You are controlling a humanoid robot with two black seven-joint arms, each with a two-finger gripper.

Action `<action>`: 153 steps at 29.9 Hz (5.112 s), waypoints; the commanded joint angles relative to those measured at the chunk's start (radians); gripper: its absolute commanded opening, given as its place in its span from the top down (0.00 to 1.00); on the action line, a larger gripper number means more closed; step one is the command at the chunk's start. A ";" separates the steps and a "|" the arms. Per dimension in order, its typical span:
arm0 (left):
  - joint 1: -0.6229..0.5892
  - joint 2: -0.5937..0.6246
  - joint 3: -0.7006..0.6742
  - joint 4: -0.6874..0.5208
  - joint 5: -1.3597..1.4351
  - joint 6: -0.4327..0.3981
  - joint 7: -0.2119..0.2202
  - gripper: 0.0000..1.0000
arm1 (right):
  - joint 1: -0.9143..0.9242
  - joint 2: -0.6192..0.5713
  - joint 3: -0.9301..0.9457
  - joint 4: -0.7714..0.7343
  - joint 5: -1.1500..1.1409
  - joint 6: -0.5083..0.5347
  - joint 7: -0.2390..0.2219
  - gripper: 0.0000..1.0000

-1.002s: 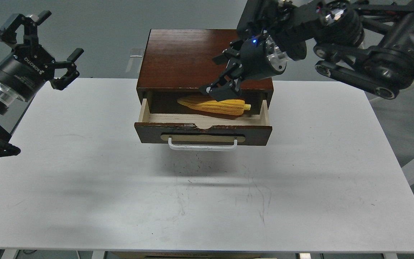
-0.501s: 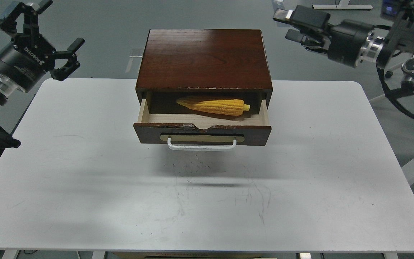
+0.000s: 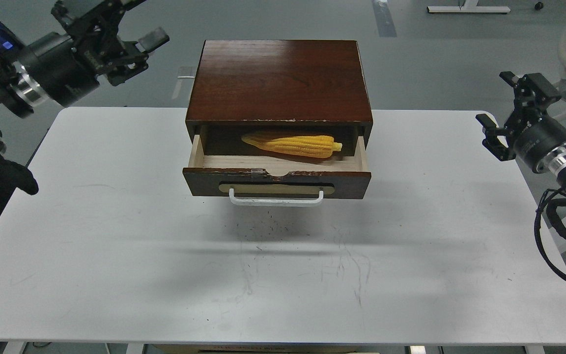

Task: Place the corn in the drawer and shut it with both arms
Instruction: 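Withdraw the right gripper up and away from the drawer, then bring the left gripper down in front of the drawer's white handle, then push the drawer front with the left gripper toward the box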

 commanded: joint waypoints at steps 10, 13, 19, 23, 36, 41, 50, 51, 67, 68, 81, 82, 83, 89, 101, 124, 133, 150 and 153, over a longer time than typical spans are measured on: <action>-0.052 -0.208 0.034 -0.301 0.649 0.000 0.000 0.24 | -0.052 0.064 0.002 -0.087 0.020 0.002 0.000 0.01; -0.052 -0.251 0.098 -0.310 0.730 0.000 0.000 0.64 | -0.054 0.066 0.002 -0.087 0.020 0.002 0.000 0.01; -0.044 -0.293 0.253 -0.310 0.795 0.000 0.000 1.00 | -0.057 0.066 0.000 -0.087 0.020 0.002 0.000 0.01; 0.000 -0.285 0.313 -0.307 0.793 0.000 0.000 1.00 | -0.061 0.066 -0.001 -0.088 0.018 0.002 0.000 0.01; 0.275 -0.279 0.261 -0.235 0.711 0.000 0.093 1.00 | -0.077 0.076 -0.003 -0.088 0.018 0.002 0.000 0.01; 0.276 -0.273 0.259 -0.152 0.591 0.000 0.108 1.00 | -0.081 0.076 -0.003 -0.087 0.018 0.002 0.000 0.01; 0.278 -0.256 0.246 -0.123 0.464 0.000 0.119 1.00 | -0.094 0.076 -0.003 -0.088 0.018 0.002 0.000 0.01; 0.278 -0.259 0.246 -0.117 0.454 0.000 0.119 1.00 | -0.094 0.076 -0.003 -0.088 0.018 0.002 0.000 0.01; 0.279 -0.267 0.246 -0.060 0.421 0.040 0.142 1.00 | -0.094 0.076 -0.003 -0.087 0.018 0.002 0.000 0.01; 0.279 -0.267 0.244 -0.060 0.421 0.041 0.142 1.00 | -0.095 0.076 -0.003 -0.088 0.018 0.002 0.000 0.01; 0.279 -0.277 0.215 -0.025 0.402 0.043 0.161 1.00 | -0.098 0.076 -0.003 -0.087 0.018 0.002 0.000 0.01; 0.279 -0.280 0.215 -0.023 0.402 0.046 0.162 1.00 | -0.100 0.076 -0.003 -0.087 0.018 0.002 0.000 0.01; 0.279 -0.282 0.215 -0.022 0.402 0.052 0.162 1.00 | -0.100 0.076 -0.003 -0.087 0.018 0.002 0.000 0.01; 0.276 -0.296 0.209 -0.002 0.399 0.076 0.162 1.00 | -0.106 0.076 -0.003 -0.087 0.018 0.002 0.000 0.01; 0.262 -0.309 0.175 0.038 0.391 0.076 0.162 1.00 | -0.114 0.078 -0.003 -0.084 0.018 0.002 0.000 0.01; 0.226 -0.336 0.161 0.139 0.390 0.108 0.162 1.00 | -0.127 0.080 -0.003 -0.082 0.018 0.002 0.000 0.01; 0.216 -0.352 0.161 0.173 0.390 0.135 0.162 1.00 | -0.135 0.080 -0.003 -0.081 0.018 0.000 0.000 0.01; 0.210 -0.365 0.161 0.184 0.384 0.185 0.177 1.00 | -0.135 0.080 -0.003 -0.079 0.018 0.002 0.000 0.01; 0.210 -0.365 0.161 0.184 0.382 0.184 0.177 1.00 | -0.135 0.080 -0.003 -0.079 0.018 0.002 0.000 0.01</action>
